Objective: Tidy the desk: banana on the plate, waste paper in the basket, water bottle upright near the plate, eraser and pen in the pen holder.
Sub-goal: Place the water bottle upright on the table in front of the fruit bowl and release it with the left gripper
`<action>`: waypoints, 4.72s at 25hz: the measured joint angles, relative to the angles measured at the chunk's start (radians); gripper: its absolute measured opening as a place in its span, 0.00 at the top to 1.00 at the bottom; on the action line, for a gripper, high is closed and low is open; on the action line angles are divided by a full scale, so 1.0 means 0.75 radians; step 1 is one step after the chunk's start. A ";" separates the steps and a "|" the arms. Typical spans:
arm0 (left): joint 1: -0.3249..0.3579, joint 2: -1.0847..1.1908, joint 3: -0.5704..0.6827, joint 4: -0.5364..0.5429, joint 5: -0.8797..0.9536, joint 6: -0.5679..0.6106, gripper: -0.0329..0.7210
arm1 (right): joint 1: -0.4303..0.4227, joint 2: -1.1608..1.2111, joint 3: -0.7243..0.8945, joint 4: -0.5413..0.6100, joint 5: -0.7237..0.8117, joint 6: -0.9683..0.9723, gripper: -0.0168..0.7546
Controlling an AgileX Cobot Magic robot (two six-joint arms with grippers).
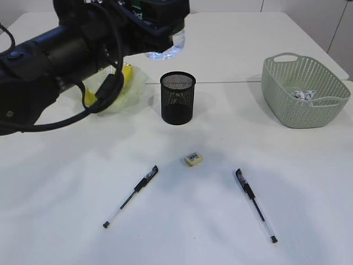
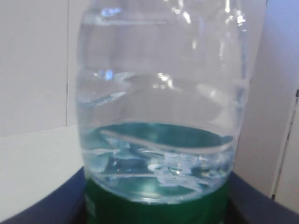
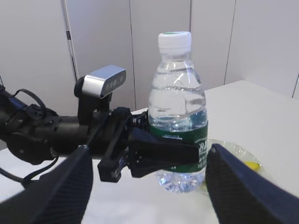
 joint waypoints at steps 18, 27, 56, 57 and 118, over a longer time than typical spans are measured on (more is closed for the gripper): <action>0.449 0.000 0.165 -0.001 -0.114 0.001 0.45 | 0.000 0.000 0.000 -0.102 -0.056 0.002 0.26; 0.671 0.000 0.348 -0.110 -0.304 0.001 0.45 | 0.000 0.000 0.000 -0.102 -0.080 0.002 0.26; 0.824 0.426 0.274 -0.133 -0.313 0.154 0.45 | 0.000 0.000 0.000 -0.152 -0.088 0.028 0.26; 0.824 0.442 0.262 -0.128 -0.313 0.154 0.45 | 0.000 0.000 0.000 -0.152 -0.088 0.028 0.26; 0.824 0.925 0.131 0.069 -0.448 0.111 0.24 | 0.000 0.000 0.000 -0.156 -0.090 0.041 0.26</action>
